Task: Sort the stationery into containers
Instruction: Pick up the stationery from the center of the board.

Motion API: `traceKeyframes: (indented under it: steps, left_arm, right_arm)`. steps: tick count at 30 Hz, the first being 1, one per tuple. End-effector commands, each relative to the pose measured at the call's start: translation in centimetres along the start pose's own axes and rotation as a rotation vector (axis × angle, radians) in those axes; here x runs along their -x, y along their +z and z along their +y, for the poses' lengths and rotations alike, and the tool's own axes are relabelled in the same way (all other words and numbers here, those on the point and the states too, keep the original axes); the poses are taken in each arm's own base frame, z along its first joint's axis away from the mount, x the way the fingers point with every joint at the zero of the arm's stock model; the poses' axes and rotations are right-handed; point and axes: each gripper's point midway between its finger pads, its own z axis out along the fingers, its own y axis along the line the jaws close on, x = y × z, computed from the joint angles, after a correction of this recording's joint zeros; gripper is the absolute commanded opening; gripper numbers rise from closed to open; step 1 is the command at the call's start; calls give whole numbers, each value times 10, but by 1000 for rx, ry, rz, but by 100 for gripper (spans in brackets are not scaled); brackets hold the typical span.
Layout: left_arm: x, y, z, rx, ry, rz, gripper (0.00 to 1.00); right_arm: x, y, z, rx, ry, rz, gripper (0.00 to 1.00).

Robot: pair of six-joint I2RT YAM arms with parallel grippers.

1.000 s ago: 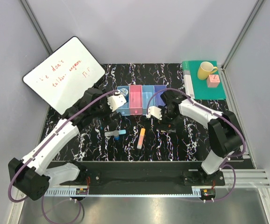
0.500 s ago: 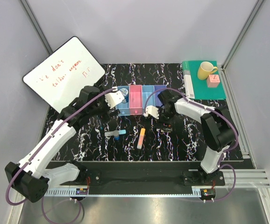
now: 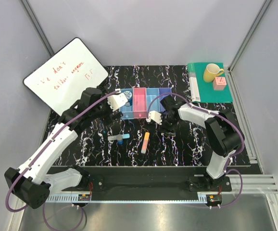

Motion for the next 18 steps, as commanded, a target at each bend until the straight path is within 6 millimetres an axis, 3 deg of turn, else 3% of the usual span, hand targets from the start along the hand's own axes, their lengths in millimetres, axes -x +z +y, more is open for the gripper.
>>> traceKeyframes:
  steps: [1, 2, 6, 10, 12, 18]
  left_arm:
    - [17, -9, 24, 79, 14, -36, 99]
    - [17, -10, 24, 81, 14, -38, 99]
    - [17, -9, 24, 80, 17, -37, 99]
    - [16, -9, 23, 77, 12, -33, 99]
    - [14, -8, 22, 74, 12, -30, 99]
    - [11, -6, 20, 69, 9, -23, 99]
  right_arm:
    - [5, 4, 1, -17, -9, -24, 54]
    - [5, 4, 2, -17, -8, -24, 51]
    - [2, 5, 4, -17, -5, -17, 20]
    - [5, 1, 4, -30, -4, -21, 5]
    - [7, -1, 0, -44, 1, -23, 0]
    - [21, -20, -8, -85, -2, -44, 0]
